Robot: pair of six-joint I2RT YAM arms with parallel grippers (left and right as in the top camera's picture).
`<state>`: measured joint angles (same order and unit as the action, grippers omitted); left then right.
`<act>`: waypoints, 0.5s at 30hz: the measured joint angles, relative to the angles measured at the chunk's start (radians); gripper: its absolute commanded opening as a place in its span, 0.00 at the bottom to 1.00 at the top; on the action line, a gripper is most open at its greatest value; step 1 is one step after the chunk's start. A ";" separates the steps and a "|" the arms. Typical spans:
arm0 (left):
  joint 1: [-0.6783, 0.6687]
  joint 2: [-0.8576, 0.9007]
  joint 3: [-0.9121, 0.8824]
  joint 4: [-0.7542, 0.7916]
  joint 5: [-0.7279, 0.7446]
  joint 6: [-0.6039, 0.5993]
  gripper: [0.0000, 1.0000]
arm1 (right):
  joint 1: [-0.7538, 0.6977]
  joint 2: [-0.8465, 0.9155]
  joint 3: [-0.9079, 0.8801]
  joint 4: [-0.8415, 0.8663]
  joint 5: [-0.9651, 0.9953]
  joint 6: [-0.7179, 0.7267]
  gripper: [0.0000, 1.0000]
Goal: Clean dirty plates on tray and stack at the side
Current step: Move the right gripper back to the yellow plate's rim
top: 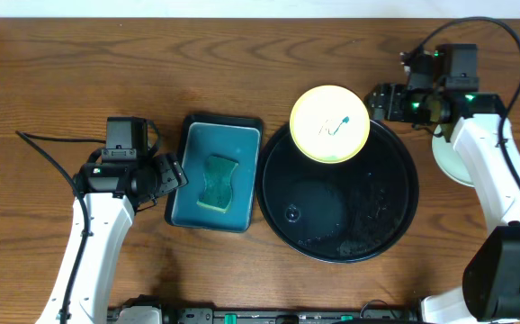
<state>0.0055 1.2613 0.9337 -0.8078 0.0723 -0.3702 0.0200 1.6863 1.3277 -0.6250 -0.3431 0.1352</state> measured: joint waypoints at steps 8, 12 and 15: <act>0.000 0.000 0.000 0.000 0.000 0.000 0.82 | 0.069 0.041 0.000 -0.021 0.142 0.019 0.75; 0.000 0.000 0.000 0.000 0.000 0.000 0.82 | 0.076 0.109 0.000 -0.032 0.167 0.053 0.70; 0.000 0.000 0.000 0.000 0.000 0.000 0.82 | 0.076 0.168 0.000 -0.030 0.180 0.079 0.68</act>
<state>0.0055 1.2613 0.9337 -0.8078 0.0723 -0.3698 0.0956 1.8542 1.3273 -0.6548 -0.1635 0.2138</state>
